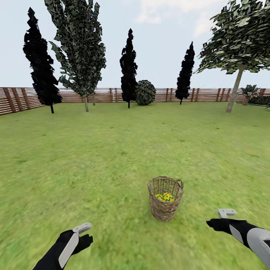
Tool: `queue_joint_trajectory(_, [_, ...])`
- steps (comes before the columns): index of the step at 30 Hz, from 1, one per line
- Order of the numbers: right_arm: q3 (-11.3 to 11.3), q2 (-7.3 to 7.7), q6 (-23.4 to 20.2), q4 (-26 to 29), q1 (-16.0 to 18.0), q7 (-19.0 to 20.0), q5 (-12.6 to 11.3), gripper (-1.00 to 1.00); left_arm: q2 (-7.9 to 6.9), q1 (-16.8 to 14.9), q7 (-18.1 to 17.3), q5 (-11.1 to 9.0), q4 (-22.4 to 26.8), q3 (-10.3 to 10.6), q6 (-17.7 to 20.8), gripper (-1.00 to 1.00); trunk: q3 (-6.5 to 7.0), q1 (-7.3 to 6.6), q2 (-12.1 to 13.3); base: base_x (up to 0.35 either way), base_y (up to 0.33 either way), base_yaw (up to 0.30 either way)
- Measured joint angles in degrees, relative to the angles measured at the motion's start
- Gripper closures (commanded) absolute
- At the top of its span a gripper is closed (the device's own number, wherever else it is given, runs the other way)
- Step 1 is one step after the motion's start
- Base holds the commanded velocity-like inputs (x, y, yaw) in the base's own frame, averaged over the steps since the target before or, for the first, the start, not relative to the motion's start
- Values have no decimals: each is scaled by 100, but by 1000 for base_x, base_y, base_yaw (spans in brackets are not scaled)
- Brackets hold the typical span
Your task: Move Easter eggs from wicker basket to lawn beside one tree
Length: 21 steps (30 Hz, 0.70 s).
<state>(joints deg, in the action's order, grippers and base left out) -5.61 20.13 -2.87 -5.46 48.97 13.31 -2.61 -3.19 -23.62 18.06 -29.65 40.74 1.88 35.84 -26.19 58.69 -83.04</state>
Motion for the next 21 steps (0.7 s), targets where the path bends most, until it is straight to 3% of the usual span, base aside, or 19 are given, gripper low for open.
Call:
queue_joint_trajectory(2, [-4,-19,32,-3,-7,-74,-5,-100,11,0,0,0,-7,2,-1,-100,0,0,0,331,140,0])
queue_joint_trajectory(3, [-8,-94,-39,0,-9,-637,-6,-100,51,0,0,2,-11,3,-8,-100,0,0,0,331,140,0])
queue_joint_trajectory(4, [-5,-122,-112,4,-10,-880,-7,-100,66,0,0,5,-11,3,-8,-100,0,0,0,331,140,0])
queue_joint_trajectory(5, [-4,-167,-370,11,-10,-1369,-10,-100,89,0,0,6,-14,3,-9,-100,0,0,0,331,139,0])
queue_joint_trajectory(6, [-3,-293,-1308,37,-11,-2393,-8,-100,118,0,0,6,-17,3,-11,-100,0,0,0,332,139,0])
queue_joint_trajectory(7, [7,-411,-1880,82,-11,-2763,-12,-100,126,0,0,9,-16,3,-11,-100,0,0,0,332,140,0])
queue_joint_trajectory(9, [6,-660,-2671,251,-10,-3121,-6,-100,134,0,0,9,-18,4,-11,-100,0,0,0,331,140,0])
queue_joint_trajectory(13, [-14,-1067,-3075,427,-10,-3356,34,-100,146,0,0,10,-16,2,-11,-100,0,0,0,331,139,0])
queue_joint_trajectory(16, [-14,-1108,-3080,469,-10,-3399,10,-100,147,0,0,10,-14,3,-11,-100,0,0,0,331,139,0])
queue_joint_trajectory(18, [11,-1213,-2700,493,-55,-3601,-47,-100,161,0,0,9,-18,3,-11,-100,0,0,0,332,139,0])
queue_joint_trajectory(19, [15,-1254,-2321,518,-123,-3823,-99,-100,178,0,0,8,-19,3,-11,-100,0,0,0,332,139,0])
queue_joint_trajectory(20, [16,-1378,-1358,565,-271,-4615,-243,-100,207,0,0,7,-21,3,-11,-100,-1,0,0,332,139,0])
queue_joint_trajectory(21, [15,-1434,-1108,565,-303,-4892,-271,-100,211,0,0,9,-21,3,-11,-100,0,0,0,332,139,0])
